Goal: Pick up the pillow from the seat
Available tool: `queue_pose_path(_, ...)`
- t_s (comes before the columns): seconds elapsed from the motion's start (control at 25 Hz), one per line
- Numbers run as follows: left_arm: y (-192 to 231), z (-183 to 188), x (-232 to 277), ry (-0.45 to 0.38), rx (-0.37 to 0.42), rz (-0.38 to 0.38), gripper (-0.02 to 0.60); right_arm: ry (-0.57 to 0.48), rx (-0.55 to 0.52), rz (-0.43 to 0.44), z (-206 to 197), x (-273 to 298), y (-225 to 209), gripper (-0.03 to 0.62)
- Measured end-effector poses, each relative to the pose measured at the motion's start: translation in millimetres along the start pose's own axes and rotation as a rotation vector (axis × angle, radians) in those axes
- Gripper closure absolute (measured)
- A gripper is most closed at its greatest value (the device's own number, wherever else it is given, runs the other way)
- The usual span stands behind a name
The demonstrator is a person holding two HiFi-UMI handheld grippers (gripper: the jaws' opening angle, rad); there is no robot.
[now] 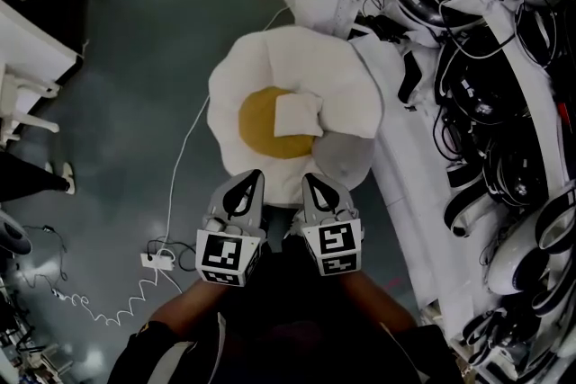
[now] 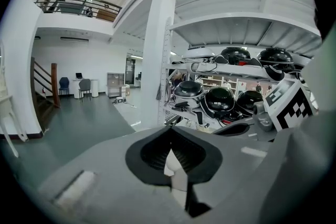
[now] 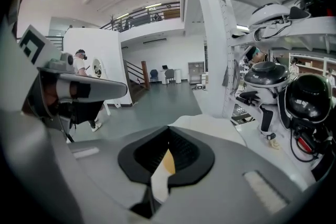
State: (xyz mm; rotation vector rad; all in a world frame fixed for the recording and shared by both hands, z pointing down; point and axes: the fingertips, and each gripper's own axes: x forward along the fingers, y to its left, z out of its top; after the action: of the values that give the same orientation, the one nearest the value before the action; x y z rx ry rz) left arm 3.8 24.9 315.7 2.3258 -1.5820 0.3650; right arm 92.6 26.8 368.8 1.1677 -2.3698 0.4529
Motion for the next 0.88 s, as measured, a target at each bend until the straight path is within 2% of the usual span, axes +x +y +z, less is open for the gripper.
queue_pose_path(0.24,23.1,2.3,34.9,0.004,-0.035,-0.053,0.58,0.024,-0.001,-0.052,9.5,32.2,-11.1,0.592)
queue_pose_path(0.44,40.9,-9.2,65.2,0.037,-0.006,-0.095,0.58,0.055,0.044,-0.101,10.7,60.2,-21.2,0.592)
queue_pose_path(0.88,86.8,-32.2,113.3,0.086,-0.043,-0.117,0.58,0.132,0.09,-0.181,1.5,119.0,-45.2,0.592)
